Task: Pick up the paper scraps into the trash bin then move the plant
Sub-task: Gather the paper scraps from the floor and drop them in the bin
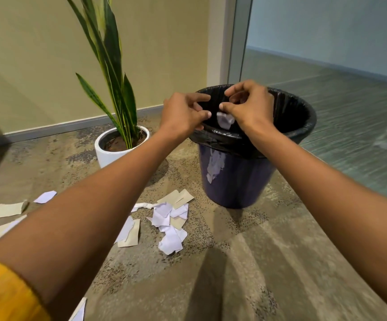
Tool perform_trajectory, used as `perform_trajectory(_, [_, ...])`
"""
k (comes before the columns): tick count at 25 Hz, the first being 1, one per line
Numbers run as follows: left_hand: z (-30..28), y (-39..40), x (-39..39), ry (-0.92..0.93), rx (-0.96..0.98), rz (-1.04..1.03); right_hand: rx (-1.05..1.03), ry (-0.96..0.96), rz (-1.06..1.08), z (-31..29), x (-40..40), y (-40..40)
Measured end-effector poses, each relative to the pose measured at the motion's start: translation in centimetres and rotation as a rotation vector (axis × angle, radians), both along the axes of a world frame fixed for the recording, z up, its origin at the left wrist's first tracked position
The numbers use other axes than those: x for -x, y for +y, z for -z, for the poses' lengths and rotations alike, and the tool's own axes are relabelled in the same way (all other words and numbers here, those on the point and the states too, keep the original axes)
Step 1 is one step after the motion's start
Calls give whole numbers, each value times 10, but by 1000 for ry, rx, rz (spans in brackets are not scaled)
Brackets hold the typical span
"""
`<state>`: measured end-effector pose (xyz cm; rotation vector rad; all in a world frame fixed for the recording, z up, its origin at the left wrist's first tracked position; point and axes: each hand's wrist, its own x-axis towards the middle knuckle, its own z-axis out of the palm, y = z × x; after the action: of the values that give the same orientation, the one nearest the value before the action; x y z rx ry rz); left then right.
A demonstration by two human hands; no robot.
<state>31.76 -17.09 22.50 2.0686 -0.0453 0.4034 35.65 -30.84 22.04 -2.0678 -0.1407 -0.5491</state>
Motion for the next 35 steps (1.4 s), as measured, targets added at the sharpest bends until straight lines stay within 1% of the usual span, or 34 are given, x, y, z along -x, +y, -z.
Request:
perform_trajectory(2, [4,5,2,-12,-22,-25,24,-20,-25,-1,4,7])
perform_trajectory(4, [10,15,5,-9,-42,-68,37,-82,-73,-1,12,20])
perform_trajectory(6, [20,29,9,17,-54,-94,39,-155,-178,1,22,37])
perform_trajectory(8, [34,47,14,63,-78,-119,37,-180,-338,10,34,59])
perform_trajectory(10, [55,67,21,130,-118,-143,42,-121,-489,31,42,81])
perform_trajectory(12, [79,86,29,218,-207,-145,87,2,-564,61,45,97])
perform_trajectory(14, [101,105,35,315,-328,-105,185,169,-594,96,41,105])
perform_trajectory(16, [121,121,39,410,-425,-53,374,307,-610,130,33,106])
perform_trajectory(19, [149,140,42,557,-668,47,771,417,-625,176,24,108])
perform_trajectory(21, [171,149,45,662,-824,130,912,483,-631,198,23,111])
perform_trajectory(23, [193,154,51,746,-929,163,986,543,-632,213,22,117])
perform_trajectory(25, [212,158,58,789,-981,208,1038,574,-642,225,19,124])
perform_trajectory(28, [224,161,64,796,-943,248,1101,588,-669,232,19,132])
perform_trajectory(30, [225,161,66,776,-917,231,1134,534,-655,233,23,135])
perform_trajectory(35, [218,158,72,717,-979,259,1009,402,-627,220,34,129])
